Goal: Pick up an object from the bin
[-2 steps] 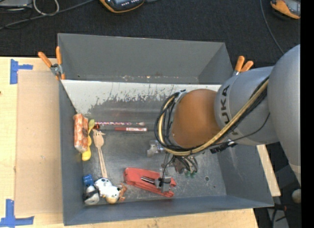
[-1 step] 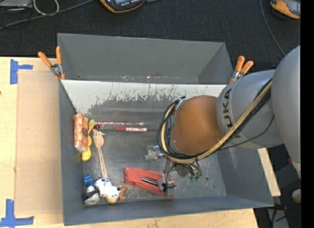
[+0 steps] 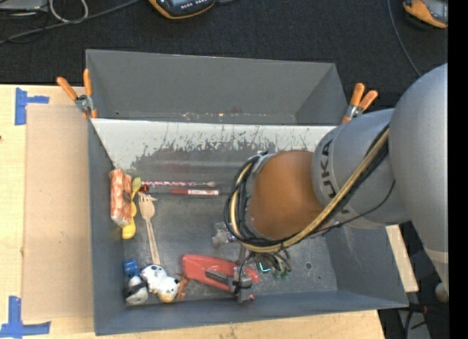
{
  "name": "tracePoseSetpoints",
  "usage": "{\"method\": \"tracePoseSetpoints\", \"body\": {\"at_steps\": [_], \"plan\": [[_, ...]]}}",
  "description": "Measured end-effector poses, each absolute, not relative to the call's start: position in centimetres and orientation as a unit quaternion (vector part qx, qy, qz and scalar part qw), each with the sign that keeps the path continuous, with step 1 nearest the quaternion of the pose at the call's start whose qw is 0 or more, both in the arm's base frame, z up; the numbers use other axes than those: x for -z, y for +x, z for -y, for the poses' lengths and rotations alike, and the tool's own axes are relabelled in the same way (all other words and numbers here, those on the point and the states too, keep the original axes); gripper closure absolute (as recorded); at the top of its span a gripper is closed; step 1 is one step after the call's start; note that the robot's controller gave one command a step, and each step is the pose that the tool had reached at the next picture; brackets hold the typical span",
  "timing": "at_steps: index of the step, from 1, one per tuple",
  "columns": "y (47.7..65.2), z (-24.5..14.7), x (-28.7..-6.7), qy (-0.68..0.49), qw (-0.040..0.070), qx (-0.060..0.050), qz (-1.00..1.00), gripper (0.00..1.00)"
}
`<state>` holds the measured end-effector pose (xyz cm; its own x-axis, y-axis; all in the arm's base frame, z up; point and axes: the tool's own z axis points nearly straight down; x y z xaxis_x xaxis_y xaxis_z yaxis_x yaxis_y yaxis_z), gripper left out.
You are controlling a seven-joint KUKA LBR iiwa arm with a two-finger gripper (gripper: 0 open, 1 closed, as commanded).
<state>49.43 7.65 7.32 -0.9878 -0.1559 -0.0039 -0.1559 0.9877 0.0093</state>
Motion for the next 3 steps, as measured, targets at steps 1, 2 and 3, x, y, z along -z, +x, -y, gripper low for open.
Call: {"method": "tracePoseSetpoints", "body": {"at_steps": [1,2,3], "plan": [[49.1,-8.1,-7.2,-0.078,0.001,-0.006,-0.997,1.0],[49.1,-8.1,-7.2,-0.077,0.001,-0.006,-0.997,1.0],[49.1,-7.3,-11.2,-0.126,-0.003,-0.005,-0.992,1.0]]}}
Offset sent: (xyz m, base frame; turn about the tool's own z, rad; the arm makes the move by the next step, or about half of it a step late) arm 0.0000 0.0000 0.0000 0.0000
